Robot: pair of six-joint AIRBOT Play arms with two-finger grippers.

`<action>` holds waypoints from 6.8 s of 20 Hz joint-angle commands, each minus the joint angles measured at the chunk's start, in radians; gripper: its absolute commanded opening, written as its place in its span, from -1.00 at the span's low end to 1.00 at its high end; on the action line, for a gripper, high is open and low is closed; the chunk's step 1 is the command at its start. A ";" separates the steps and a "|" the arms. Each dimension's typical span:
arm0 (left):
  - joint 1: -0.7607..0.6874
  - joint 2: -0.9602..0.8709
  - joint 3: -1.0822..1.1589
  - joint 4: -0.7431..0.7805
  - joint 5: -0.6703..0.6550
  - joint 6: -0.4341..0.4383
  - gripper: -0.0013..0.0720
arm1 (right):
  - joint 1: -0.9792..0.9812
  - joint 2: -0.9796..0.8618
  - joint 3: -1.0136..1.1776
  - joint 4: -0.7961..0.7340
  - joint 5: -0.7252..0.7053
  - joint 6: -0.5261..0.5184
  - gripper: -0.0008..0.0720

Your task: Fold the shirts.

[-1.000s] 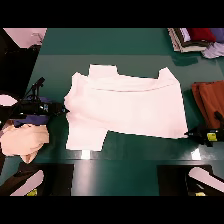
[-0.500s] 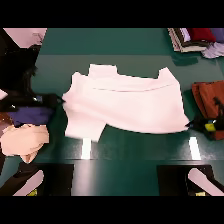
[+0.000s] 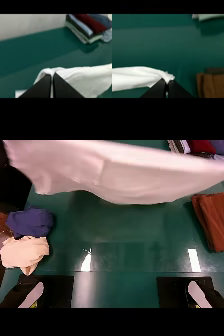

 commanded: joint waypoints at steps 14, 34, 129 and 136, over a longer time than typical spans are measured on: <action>0.000 -0.009 0.126 -0.044 -0.066 -0.106 -0.90 | 0.009 -0.050 0.312 -0.234 0.182 0.022 -0.93; -0.046 -0.669 -0.402 -0.227 0.479 0.229 -0.90 | 0.191 -0.892 0.241 -0.233 -0.084 0.061 -0.93; -0.214 0.311 -1.142 0.208 -0.451 -0.334 -0.90 | -0.171 0.106 -0.903 -0.285 0.280 -0.016 -0.93; -0.214 0.145 -1.036 0.281 -0.092 -0.306 -0.90 | 0.074 -0.021 -0.783 -0.285 0.135 0.086 -0.93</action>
